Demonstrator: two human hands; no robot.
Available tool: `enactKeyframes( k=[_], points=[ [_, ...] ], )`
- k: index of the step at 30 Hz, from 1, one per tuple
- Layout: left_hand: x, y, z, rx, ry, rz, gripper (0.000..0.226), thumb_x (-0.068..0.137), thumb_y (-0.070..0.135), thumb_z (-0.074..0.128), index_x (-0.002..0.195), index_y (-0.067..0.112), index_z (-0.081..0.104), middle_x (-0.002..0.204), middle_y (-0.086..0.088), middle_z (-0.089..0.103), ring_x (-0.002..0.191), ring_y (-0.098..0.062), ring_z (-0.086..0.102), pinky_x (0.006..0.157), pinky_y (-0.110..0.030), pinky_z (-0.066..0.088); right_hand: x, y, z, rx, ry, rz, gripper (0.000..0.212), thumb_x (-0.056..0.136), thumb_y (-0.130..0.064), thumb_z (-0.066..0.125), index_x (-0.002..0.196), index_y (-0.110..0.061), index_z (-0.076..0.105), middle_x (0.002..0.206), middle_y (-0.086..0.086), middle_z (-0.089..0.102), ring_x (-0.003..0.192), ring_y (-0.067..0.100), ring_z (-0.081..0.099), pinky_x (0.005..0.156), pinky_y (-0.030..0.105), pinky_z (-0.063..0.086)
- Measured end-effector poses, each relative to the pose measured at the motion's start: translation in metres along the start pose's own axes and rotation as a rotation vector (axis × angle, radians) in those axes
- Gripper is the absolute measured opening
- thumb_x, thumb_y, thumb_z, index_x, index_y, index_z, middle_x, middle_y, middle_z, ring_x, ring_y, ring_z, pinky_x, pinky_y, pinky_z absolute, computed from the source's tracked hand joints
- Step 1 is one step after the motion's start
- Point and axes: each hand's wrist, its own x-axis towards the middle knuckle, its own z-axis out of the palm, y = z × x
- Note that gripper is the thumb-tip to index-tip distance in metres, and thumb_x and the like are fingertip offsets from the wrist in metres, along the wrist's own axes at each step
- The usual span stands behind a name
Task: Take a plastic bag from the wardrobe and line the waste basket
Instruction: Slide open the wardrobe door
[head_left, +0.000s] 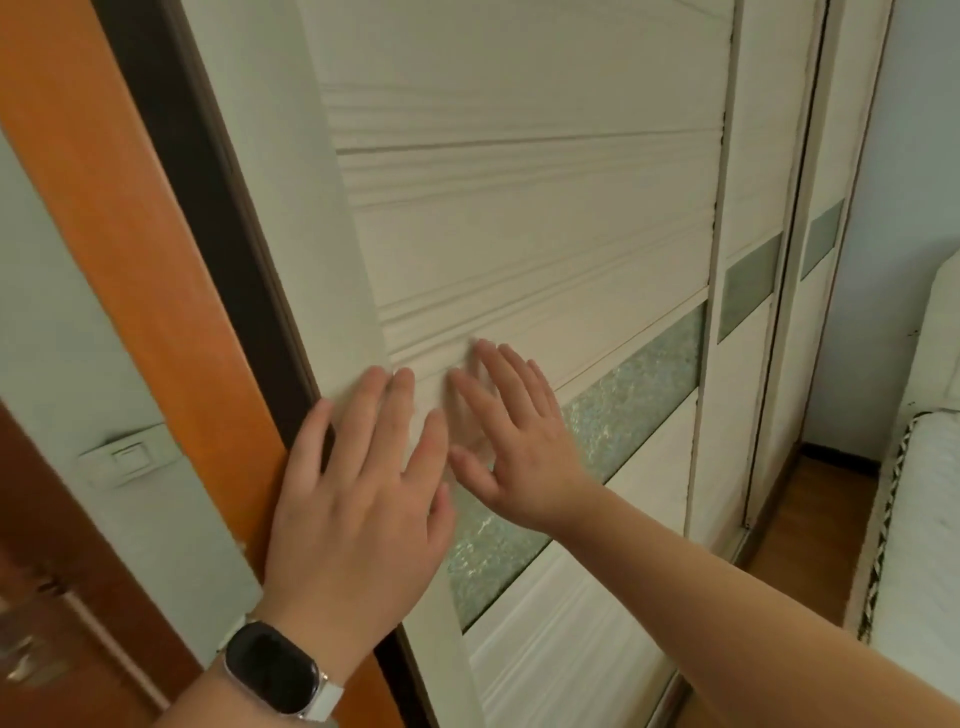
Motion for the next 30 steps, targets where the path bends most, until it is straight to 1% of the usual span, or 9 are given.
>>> enactKeyframes(
  k=[3,6,9,13,17,22,27,30],
  points=[
    [-0.001,-0.001,0.003,0.055,-0.015,0.01,0.05,0.094,0.041,0.04,0.132,0.011,0.054,0.151,-0.021,0.039,0.144,-0.038,0.029,0.112,-0.058,0.026,0.001,0.001,0.025,0.049,0.103,-0.01,0.063,0.1,-0.055,0.033,0.146,-0.011,0.038,0.154,0.024,0.031,0.146,0.038,0.028,0.115,0.059,0.028],
    [-0.001,-0.001,0.003,0.085,-0.023,0.013,0.05,0.095,0.041,0.038,0.133,0.011,0.052,0.153,-0.021,0.036,0.145,-0.039,0.025,0.113,-0.058,0.021,0.003,0.003,0.043,0.039,0.197,-0.011,0.065,0.1,-0.057,0.028,0.144,-0.011,0.037,0.154,0.022,0.032,0.147,0.036,0.028,0.115,0.059,0.028],
    [-0.001,-0.002,0.002,0.078,-0.04,0.016,0.047,0.096,0.038,0.041,0.133,0.011,0.051,0.154,-0.021,0.035,0.146,-0.039,0.023,0.114,-0.057,0.019,0.004,0.003,0.049,0.031,0.246,-0.001,0.064,0.099,-0.057,0.027,0.143,-0.011,0.04,0.152,0.02,0.033,0.146,0.035,0.029,0.114,0.058,0.028],
    [-0.001,-0.001,0.0,0.074,-0.035,0.013,0.044,0.094,0.038,0.046,0.126,0.01,0.056,0.152,-0.021,0.037,0.146,-0.038,0.022,0.114,-0.057,0.018,0.003,0.002,0.049,0.019,0.246,0.005,0.065,0.099,-0.057,0.026,0.143,-0.011,0.038,0.152,0.02,0.032,0.145,0.036,0.03,0.114,0.059,0.029],
    [0.0,0.0,-0.001,0.109,-0.008,0.009,0.043,0.095,0.036,0.041,0.126,0.009,0.055,0.152,-0.02,0.036,0.146,-0.037,0.02,0.114,-0.056,0.02,0.005,0.002,0.048,0.021,0.235,0.016,0.067,0.099,-0.058,0.024,0.144,-0.011,0.037,0.152,0.022,0.034,0.145,0.035,0.029,0.114,0.059,0.028],
    [0.001,0.001,-0.003,0.104,-0.055,0.004,0.044,0.093,0.036,0.044,0.125,0.009,0.057,0.152,-0.02,0.037,0.146,-0.038,0.02,0.113,-0.057,0.02,0.006,0.005,0.05,-0.003,0.23,0.019,0.066,0.098,-0.058,0.024,0.143,-0.012,0.038,0.152,0.021,0.035,0.144,0.037,0.032,0.116,0.056,0.028],
    [0.005,0.007,0.001,0.083,-0.045,-0.001,0.046,0.091,0.039,0.047,0.124,0.01,0.059,0.153,-0.02,0.036,0.147,-0.039,0.018,0.114,-0.059,0.019,0.006,0.012,0.051,0.001,0.242,0.016,0.066,0.098,-0.058,0.024,0.143,-0.012,0.039,0.152,0.021,0.035,0.144,0.036,0.032,0.115,0.057,0.029],
    [0.011,0.01,0.006,0.066,-0.018,0.015,0.046,0.09,0.039,0.043,0.121,0.009,0.061,0.151,-0.021,0.038,0.146,-0.04,0.02,0.113,-0.059,0.019,0.006,0.02,0.051,0.007,0.245,0.009,0.066,0.097,-0.058,0.023,0.143,-0.012,0.039,0.152,0.019,0.033,0.144,0.036,0.032,0.113,0.058,0.031]
  ],
)
